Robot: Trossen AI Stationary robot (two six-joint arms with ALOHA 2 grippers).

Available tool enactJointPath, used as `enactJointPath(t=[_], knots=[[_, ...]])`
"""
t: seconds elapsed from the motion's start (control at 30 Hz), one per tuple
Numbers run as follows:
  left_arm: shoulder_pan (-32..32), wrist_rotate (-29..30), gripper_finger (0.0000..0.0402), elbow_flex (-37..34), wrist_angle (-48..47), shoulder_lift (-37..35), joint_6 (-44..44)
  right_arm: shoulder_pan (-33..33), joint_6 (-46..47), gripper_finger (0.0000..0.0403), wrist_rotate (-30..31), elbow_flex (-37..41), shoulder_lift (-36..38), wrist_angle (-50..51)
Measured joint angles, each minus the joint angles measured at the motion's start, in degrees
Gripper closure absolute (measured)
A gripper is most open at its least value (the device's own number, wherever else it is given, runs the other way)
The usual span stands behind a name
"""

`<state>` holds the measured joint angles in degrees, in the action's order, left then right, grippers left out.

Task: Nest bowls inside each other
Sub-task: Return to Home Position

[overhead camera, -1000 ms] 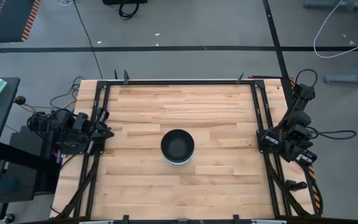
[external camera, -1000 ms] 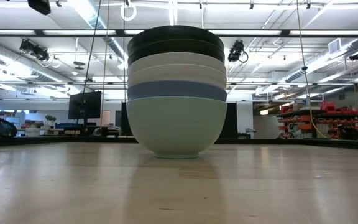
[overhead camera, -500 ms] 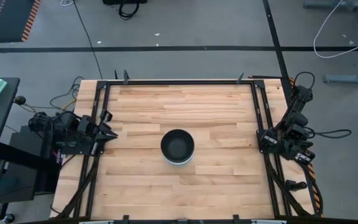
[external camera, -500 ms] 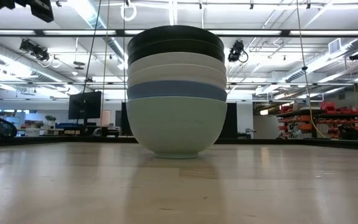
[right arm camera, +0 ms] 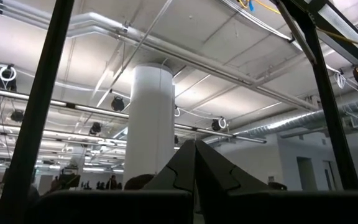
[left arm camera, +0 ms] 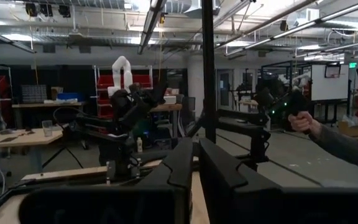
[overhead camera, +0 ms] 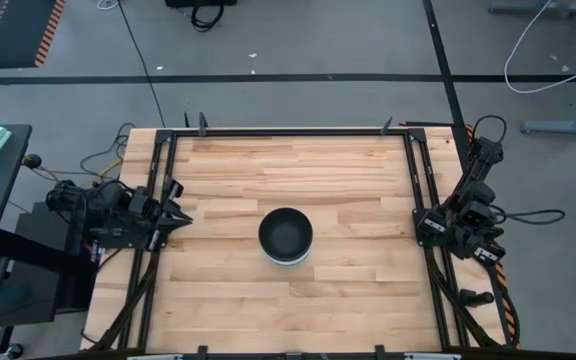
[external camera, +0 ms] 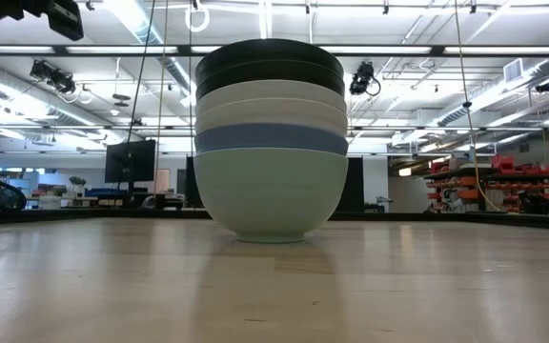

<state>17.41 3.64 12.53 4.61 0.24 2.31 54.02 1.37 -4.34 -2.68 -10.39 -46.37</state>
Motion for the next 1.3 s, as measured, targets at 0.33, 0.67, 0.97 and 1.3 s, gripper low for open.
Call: enactJointPath(t=[0.33,0.67,0.97,1.3], knots=[[0.0,0.0,0.0378,-1.5,0.9,0.0,-0.9,0.0,0.0,0.0385,1.4,2.3,0.0,-1.6],[0.0,0.0,0.0366,-8.6,12.1,0.0,0.2,0.0,0.1,0.0385,1.3,2.3,0.0,-2.4],[-0.1,0.2,0.0376,-12.0,17.9,0.0,1.9,0.0,-0.7,0.0385,1.3,2.3,0.0,-2.2],[-4.9,0.2,0.0367,-12.0,11.6,0.1,1.4,-5.4,-1.4,0.0385,1.3,2.3,0.0,2.9]])
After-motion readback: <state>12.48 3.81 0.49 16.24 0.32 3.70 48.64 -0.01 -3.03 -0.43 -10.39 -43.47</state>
